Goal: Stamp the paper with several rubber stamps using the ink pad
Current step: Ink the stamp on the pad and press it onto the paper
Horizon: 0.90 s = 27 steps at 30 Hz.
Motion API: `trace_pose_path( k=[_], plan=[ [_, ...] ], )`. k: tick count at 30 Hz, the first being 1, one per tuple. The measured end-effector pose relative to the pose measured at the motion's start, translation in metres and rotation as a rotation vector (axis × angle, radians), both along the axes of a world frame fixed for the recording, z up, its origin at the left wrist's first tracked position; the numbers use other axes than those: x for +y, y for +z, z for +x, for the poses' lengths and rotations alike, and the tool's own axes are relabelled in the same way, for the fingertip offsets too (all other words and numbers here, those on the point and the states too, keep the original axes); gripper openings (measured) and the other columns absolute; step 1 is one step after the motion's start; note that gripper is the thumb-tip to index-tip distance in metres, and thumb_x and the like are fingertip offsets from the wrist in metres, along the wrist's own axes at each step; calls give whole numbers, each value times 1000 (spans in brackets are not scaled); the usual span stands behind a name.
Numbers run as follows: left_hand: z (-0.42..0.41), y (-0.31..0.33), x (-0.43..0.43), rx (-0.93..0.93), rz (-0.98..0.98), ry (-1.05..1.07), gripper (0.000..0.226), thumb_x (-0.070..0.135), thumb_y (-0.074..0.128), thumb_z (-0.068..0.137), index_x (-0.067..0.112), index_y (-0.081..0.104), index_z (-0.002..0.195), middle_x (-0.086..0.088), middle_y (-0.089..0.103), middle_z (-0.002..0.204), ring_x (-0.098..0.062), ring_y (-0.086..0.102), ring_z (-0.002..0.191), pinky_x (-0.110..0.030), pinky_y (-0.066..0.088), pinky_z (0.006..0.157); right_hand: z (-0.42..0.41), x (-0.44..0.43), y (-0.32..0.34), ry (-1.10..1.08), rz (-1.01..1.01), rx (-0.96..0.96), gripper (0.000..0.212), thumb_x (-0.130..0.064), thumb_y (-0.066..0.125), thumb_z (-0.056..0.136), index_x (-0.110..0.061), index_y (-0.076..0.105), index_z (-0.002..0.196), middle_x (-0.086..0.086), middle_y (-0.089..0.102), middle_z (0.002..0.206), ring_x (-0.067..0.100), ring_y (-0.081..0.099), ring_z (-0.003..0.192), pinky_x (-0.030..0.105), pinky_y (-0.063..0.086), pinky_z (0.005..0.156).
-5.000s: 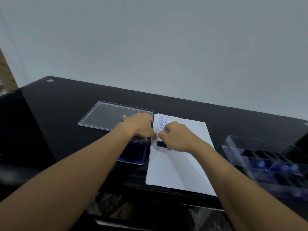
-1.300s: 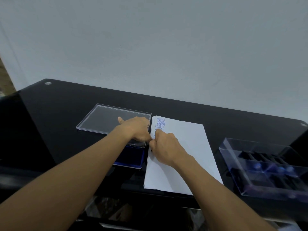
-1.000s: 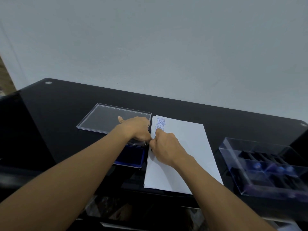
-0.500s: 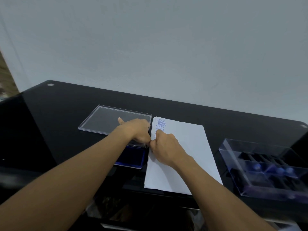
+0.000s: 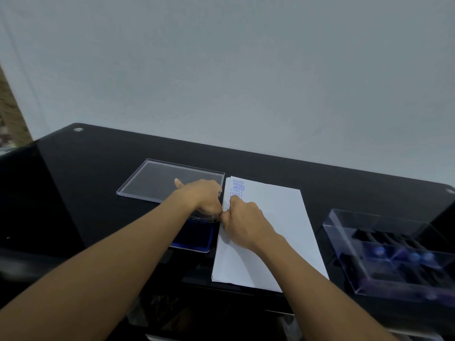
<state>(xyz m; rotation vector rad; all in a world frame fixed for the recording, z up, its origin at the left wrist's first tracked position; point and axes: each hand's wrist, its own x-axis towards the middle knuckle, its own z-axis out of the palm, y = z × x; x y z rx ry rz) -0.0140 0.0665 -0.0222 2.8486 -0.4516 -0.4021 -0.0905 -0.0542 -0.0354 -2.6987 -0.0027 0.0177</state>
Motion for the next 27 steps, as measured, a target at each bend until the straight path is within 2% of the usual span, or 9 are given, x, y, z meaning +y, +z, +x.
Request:
trace_pose_path(
  k=[4, 8, 10, 12, 16, 18, 21, 24, 27],
  plan=[
    [1, -2, 1, -2, -2, 1, 26, 26, 66, 82, 25, 62, 108, 1, 66, 112, -30, 55, 119, -80, -3, 108, 1, -2, 2, 12, -6, 26, 16, -26, 44, 98, -15, 39, 87, 2, 45, 77, 16, 41, 64, 30, 31, 53],
    [-2, -1, 3, -30, -48, 7, 20, 36, 66, 85, 25, 62, 101, 3, 68, 107, -25, 56, 111, -78, 2, 109, 4, -10, 11, -39, 26, 9, 26, -29, 42, 97, -19, 35, 74, 9, 52, 88, 22, 46, 70, 32, 31, 53],
    [-2, 1, 4, -47, -86, 30, 26, 38, 62, 88, 27, 62, 112, 4, 70, 111, -23, 56, 114, -76, 3, 111, 5, -17, 19, -95, 69, -50, 26, -30, 41, 96, -18, 36, 73, 10, 54, 89, 25, 48, 72, 33, 32, 55],
    [-3, 4, 6, -62, -107, 56, 41, 39, 59, 92, 26, 57, 130, 4, 64, 129, -24, 51, 125, -74, 2, 113, 5, -25, 29, -120, 130, -83, 25, -28, 41, 96, -15, 39, 74, 8, 55, 85, 21, 46, 68, 33, 32, 55],
    [-4, 11, 10, -120, -207, 80, 44, 35, 55, 97, 27, 50, 140, 3, 52, 144, -26, 42, 137, -68, 4, 117, 3, -38, 46, -122, 242, -89, 18, -26, 41, 97, -9, 47, 93, 5, 57, 87, 17, 47, 69, 31, 37, 57],
    [-6, 15, 14, -158, -272, 85, 34, 27, 52, 97, 29, 56, 132, 5, 53, 142, -25, 47, 131, -66, 12, 118, 3, -42, 52, -113, 279, -72, 16, -26, 41, 98, -10, 45, 96, 4, 56, 88, 16, 45, 69, 31, 37, 58],
    [-9, 19, 17, -202, -349, 80, 28, 12, 47, 93, 32, 64, 102, 4, 59, 133, -22, 55, 112, -60, 32, 112, 2, -44, 56, -99, 284, -63, 15, -25, 41, 100, -11, 44, 100, 2, 54, 87, 14, 45, 68, 28, 36, 56],
    [-13, 22, 19, -235, -354, 96, 38, 3, 40, 88, 28, 67, 78, 8, 65, 104, -21, 60, 101, -56, 42, 103, 0, -46, 57, -80, 273, -75, 18, -25, 41, 101, -8, 45, 106, 2, 53, 85, 13, 45, 68, 27, 36, 56],
    [-15, 22, 22, -242, -361, 121, 38, 2, 38, 88, 19, 70, 76, 8, 66, 80, -19, 59, 74, -49, 51, 92, -1, -47, 59, -76, 267, -97, 18, -25, 42, 101, -8, 47, 107, 2, 54, 86, 13, 46, 69, 27, 36, 57]
  ],
)
